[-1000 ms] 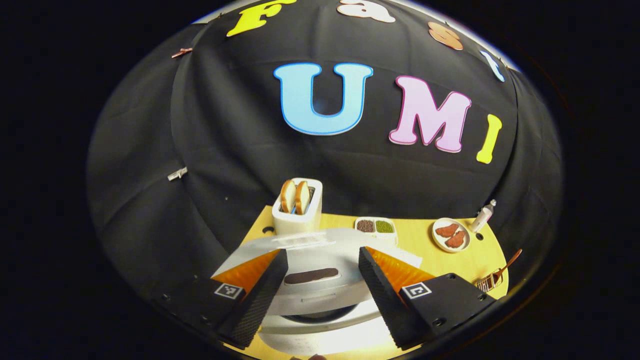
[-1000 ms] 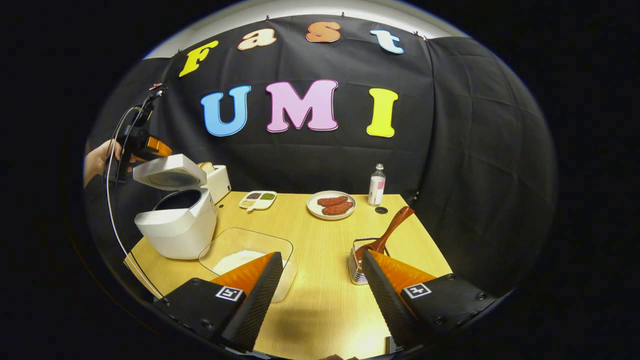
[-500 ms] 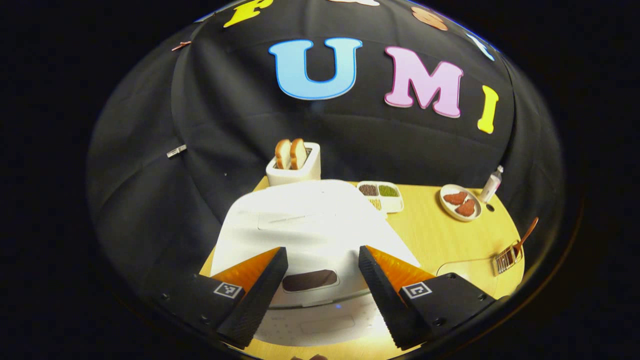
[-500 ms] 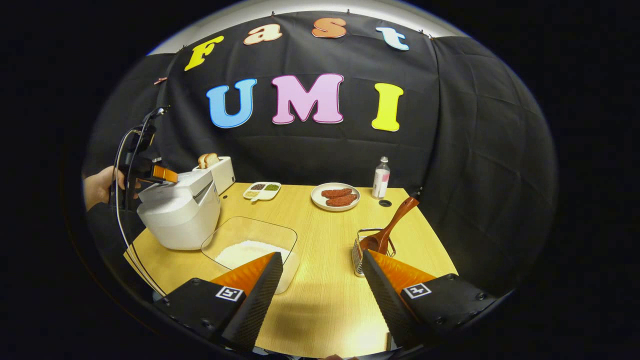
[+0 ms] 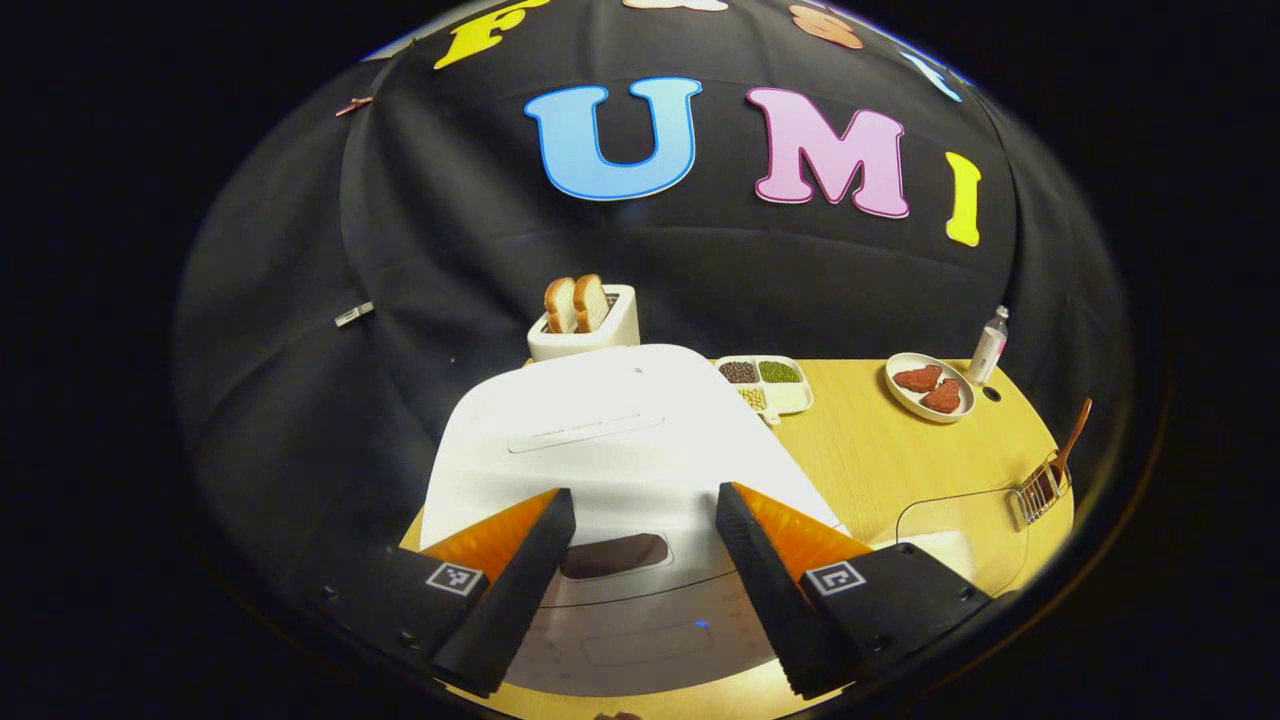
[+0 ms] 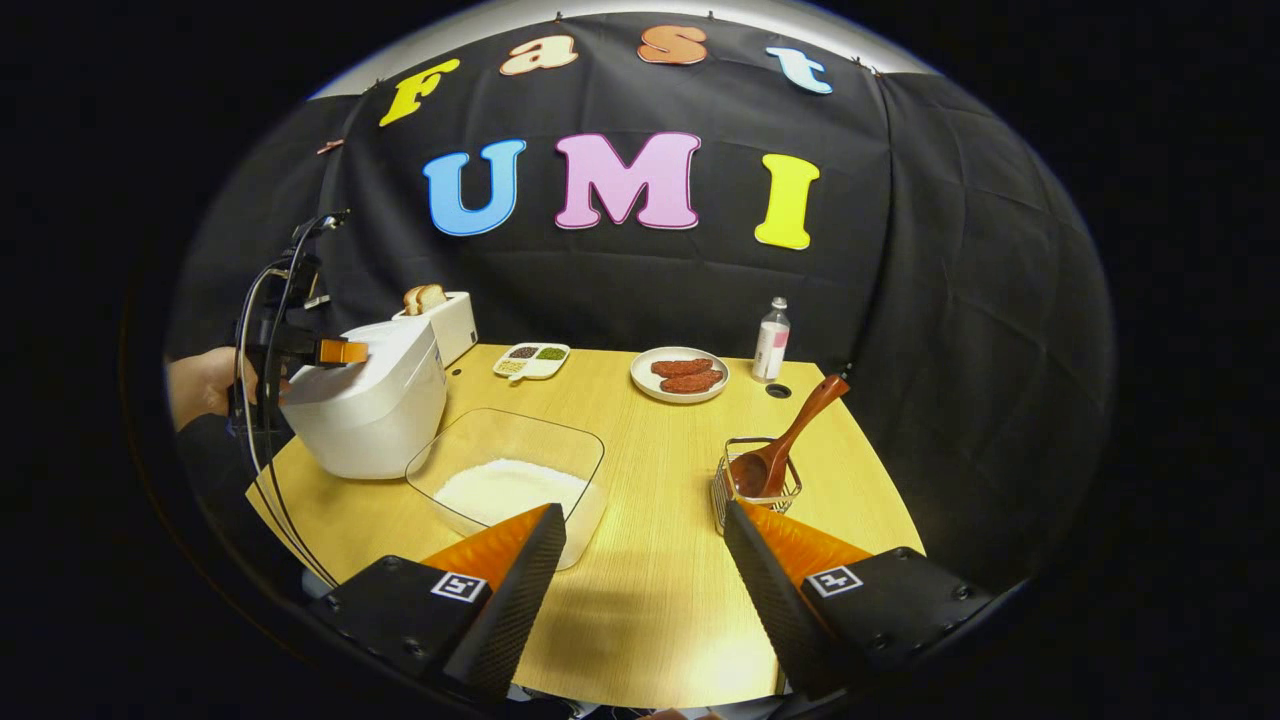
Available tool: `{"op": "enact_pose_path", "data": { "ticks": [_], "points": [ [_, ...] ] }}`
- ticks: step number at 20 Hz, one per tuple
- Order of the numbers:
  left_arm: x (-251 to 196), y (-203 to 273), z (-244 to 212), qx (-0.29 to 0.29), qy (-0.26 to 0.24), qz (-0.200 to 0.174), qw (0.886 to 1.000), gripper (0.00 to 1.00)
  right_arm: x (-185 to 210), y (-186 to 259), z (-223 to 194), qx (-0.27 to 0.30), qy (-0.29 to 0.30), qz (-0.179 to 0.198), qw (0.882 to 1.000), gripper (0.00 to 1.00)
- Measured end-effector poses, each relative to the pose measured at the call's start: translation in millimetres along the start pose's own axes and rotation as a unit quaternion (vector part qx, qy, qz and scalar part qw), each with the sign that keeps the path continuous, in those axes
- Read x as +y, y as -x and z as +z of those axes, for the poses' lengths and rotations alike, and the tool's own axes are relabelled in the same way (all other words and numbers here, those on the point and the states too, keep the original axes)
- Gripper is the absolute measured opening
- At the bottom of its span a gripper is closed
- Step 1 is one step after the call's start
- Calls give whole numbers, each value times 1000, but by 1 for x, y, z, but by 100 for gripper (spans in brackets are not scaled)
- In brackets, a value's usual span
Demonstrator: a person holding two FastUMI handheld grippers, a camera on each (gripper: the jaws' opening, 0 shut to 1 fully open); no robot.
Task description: Close the left gripper, press the button to open the rice cooker; take a wooden spoon from the chopstick holder with the right hand, scoop a spoonful of rice and pour it into the rice cooker, then put the wooden spoon back into the chopstick holder.
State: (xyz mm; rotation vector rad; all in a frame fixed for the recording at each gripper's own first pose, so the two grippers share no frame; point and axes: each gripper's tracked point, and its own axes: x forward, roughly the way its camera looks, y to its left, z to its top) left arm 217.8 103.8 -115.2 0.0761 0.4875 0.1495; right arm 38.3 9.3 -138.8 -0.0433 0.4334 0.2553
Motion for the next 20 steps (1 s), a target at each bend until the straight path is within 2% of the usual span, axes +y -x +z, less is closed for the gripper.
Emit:
{"op": "enact_pose_path", "data": {
  "ticks": [4,7,10,13,16,20],
  "points": [
    [2,5,6,-6,-11,-2,1000,100,4,3,10,-11,-6,-3,1000,100],
    [5,29,35,-75,-37,15,996,97,2,9,24,-27,-5,-15,1000,100],
    [-7,73,61,-141,-56,2,988,97,1,15,37,-44,5,-28,999,100],
    [-28,125,75,-183,-50,-26,981,97,0,28,62,-72,8,-42,997,100],
    [-47,179,70,-204,-29,-51,977,97,0,49,92,-115,0,-50,992,100],
    [-60,250,52,-227,-6,-54,972,96,-11,86,116,-167,-4,-53,985,99]
  ]
}}
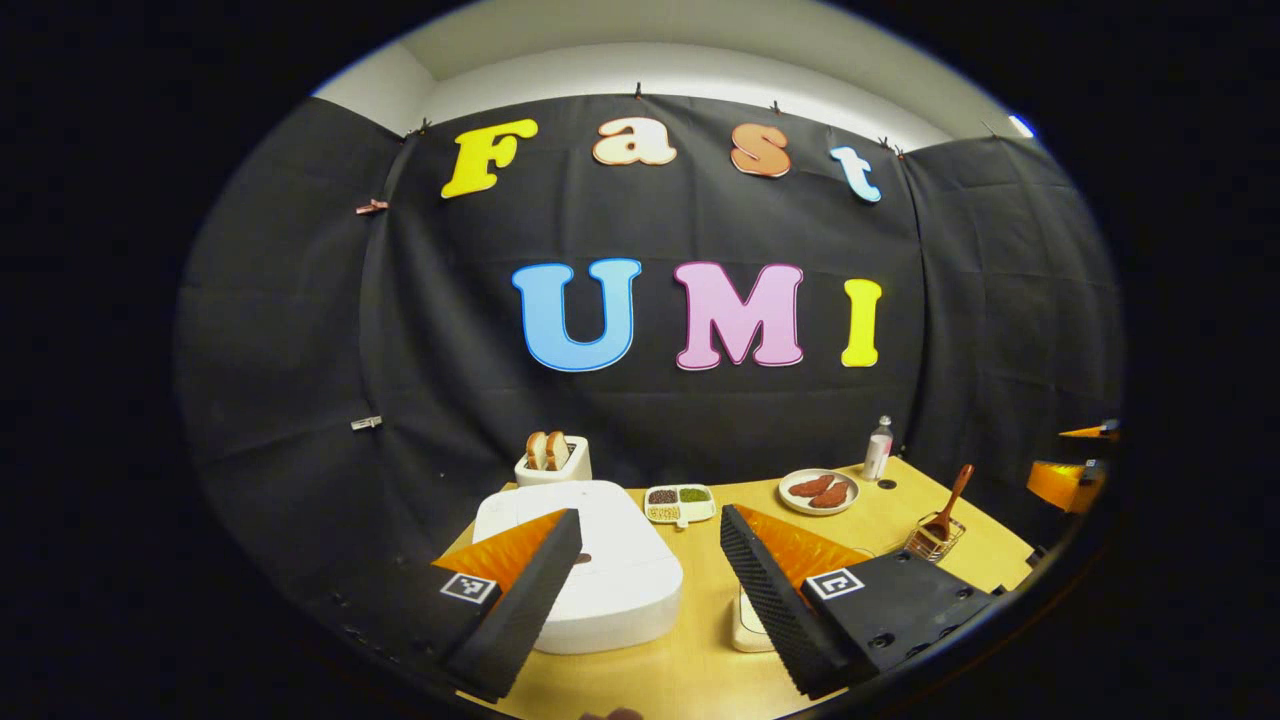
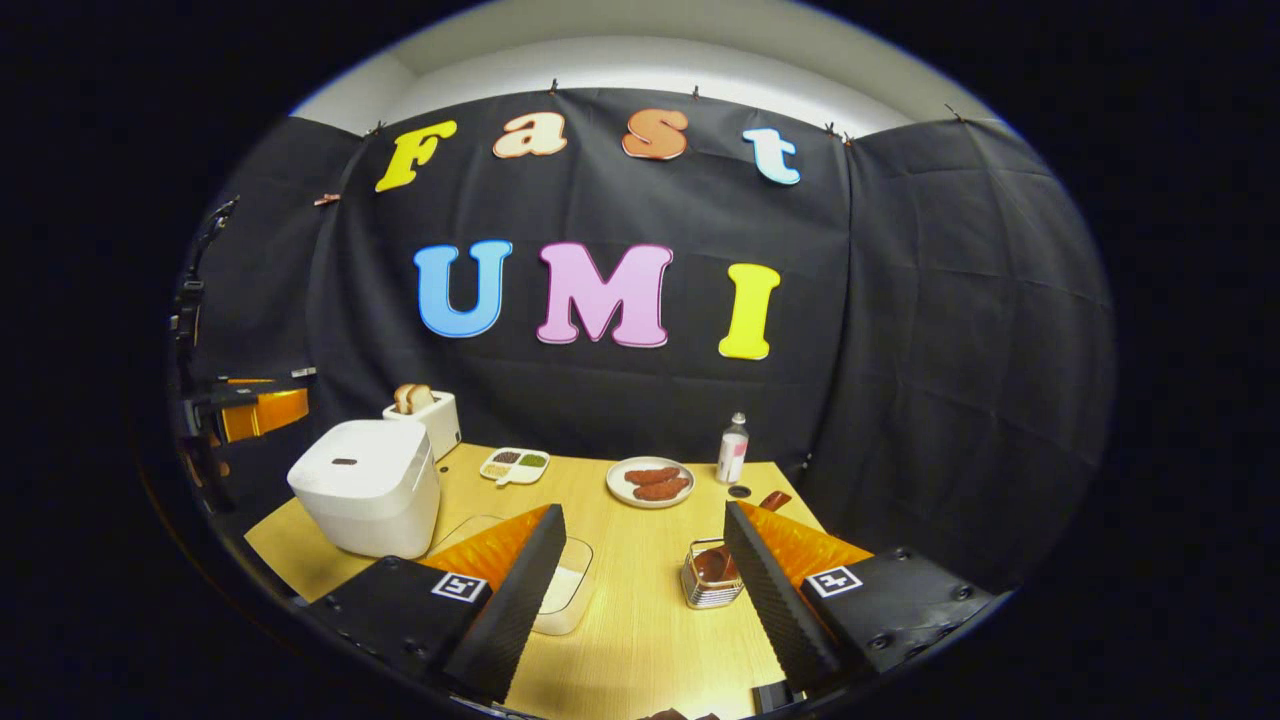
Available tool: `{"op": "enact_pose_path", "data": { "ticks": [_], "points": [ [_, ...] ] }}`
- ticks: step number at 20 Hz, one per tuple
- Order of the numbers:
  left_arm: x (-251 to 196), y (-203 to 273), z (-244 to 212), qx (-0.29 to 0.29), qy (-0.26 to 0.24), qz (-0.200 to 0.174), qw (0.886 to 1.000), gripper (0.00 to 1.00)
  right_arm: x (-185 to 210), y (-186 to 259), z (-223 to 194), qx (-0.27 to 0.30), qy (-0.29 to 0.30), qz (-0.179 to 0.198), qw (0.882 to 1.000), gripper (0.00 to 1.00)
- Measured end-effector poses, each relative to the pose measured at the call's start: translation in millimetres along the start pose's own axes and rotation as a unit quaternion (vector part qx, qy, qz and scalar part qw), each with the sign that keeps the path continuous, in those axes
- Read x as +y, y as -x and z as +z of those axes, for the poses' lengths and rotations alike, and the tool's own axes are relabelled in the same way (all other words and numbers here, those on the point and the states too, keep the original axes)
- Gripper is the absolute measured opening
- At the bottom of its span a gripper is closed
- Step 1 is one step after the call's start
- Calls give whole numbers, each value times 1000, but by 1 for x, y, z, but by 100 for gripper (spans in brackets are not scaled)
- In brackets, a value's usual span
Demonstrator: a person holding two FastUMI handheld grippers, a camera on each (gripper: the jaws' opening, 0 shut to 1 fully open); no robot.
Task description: Close the left gripper, press the button to open the rice cooker; take a wooden spoon from the chopstick holder with the right hand, scoop a spoonful of rice and pour it into the rice cooker, then put the wooden spoon back into the chopstick holder.
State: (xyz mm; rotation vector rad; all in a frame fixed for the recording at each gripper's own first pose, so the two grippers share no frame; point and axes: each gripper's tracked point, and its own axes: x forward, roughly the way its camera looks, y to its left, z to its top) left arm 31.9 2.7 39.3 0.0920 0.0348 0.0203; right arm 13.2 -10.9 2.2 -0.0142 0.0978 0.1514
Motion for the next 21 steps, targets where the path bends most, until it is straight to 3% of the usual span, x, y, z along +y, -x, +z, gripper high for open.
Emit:
{"op": "enact_pose_path", "data": {
  "ticks": [7,13,21],
  "points": [
    [-25,75,9,-21,15,16,1000,97,-52,48,24,-56,0,-7,998,99],
    [-35,87,33,-40,0,22,999,97,-71,62,40,-79,-13,-20,997,99],
    [-36,84,36,-43,-2,13,999,97,-67,64,41,-78,-12,-39,996,99]
  ]
}}
